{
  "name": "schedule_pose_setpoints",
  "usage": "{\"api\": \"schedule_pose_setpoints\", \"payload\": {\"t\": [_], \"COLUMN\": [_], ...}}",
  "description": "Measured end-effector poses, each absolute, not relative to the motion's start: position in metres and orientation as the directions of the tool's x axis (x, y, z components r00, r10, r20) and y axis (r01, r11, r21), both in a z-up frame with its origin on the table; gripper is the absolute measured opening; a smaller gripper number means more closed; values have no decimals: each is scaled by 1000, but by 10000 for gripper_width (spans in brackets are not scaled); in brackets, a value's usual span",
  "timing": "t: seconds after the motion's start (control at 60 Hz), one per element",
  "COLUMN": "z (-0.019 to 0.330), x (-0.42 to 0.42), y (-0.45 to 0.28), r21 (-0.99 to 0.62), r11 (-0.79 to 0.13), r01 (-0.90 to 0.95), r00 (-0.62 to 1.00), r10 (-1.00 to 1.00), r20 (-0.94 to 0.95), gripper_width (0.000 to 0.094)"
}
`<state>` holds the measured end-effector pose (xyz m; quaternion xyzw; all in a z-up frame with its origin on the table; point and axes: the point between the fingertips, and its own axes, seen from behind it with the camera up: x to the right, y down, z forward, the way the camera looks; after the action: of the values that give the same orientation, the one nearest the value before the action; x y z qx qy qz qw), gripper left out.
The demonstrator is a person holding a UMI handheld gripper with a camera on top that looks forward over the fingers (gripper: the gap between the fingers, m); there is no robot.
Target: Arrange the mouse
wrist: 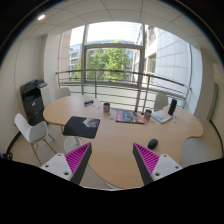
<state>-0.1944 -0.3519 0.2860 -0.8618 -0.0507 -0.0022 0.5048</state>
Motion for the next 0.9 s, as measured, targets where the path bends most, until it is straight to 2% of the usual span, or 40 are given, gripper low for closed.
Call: {"api": "schedule_pose_setpoints", "payload": {"t": [0.15, 0.333, 0.617, 0.783, 0.9], "z": [243, 150, 53, 8, -10], "x": [-171, -87, 34, 72, 87], "y": [-358, -323, -192, -126, -96], "r21": [-822, -767, -788, -771, -751], "r11": [-568, -641, -611, -625, -639], "r01": [45, -9, -70, -121, -167], "r00": [999, 998, 985, 975, 968], "r10": [40, -56, -169, -220, -253], "r20": [27, 36, 44, 26, 0], "gripper_width": [842, 844, 851, 842, 844]}}
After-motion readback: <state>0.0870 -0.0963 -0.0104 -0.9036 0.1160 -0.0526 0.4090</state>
